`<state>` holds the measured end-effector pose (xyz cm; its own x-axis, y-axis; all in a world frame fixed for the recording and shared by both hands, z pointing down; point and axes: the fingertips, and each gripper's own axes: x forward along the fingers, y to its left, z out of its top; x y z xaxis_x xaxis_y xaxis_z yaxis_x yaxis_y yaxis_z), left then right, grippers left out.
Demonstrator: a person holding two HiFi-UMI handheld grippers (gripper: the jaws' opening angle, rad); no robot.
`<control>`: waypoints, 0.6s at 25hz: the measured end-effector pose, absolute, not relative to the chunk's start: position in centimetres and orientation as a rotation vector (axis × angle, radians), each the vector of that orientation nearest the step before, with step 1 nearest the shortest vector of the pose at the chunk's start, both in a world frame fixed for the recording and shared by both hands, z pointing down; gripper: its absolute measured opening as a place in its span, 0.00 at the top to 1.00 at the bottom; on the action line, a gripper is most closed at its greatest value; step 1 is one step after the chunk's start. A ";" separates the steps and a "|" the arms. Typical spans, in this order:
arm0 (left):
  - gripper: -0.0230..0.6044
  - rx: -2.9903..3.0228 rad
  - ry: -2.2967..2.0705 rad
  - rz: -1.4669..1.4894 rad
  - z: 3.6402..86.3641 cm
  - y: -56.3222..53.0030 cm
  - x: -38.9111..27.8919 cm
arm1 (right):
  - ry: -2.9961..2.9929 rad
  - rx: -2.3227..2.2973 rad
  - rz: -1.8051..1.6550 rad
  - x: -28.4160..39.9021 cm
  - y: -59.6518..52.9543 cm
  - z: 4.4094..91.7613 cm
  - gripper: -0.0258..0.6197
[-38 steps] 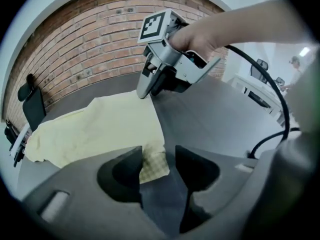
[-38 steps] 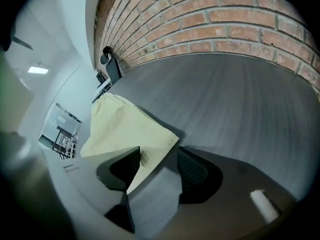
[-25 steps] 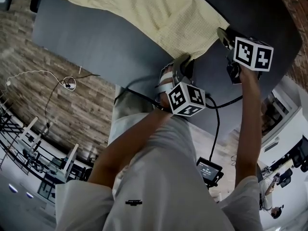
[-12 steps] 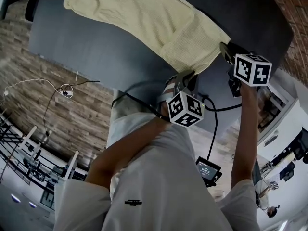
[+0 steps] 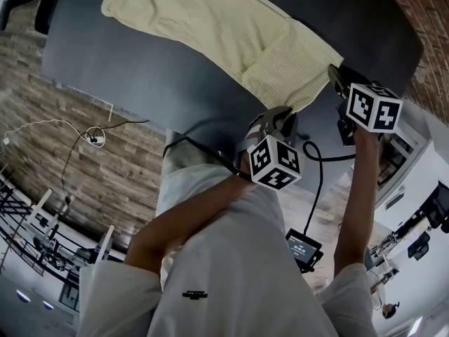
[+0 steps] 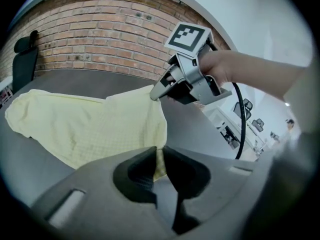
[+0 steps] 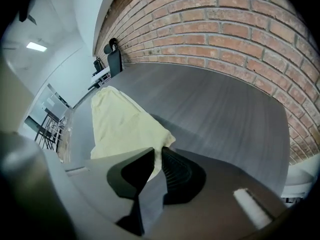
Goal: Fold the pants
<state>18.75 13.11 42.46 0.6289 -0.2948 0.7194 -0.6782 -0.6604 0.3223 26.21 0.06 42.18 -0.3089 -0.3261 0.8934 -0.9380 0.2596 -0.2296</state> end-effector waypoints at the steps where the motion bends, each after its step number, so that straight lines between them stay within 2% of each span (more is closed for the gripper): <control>1: 0.89 2.259 -0.759 0.840 42.0 12.9 18.5 | -1.792 1.167 1.034 25.9 -0.3 41.7 0.88; 15: 0.89 2.209 -0.792 0.598 36.4 8.5 13.4 | -1.874 1.253 0.970 21.2 -4.6 36.8 0.90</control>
<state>13.37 8.46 36.37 0.7056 -0.3599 0.6105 -0.6856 -0.5646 0.4596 21.19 -4.59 36.80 -0.3108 -0.4402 0.8424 -0.9419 0.2613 -0.2109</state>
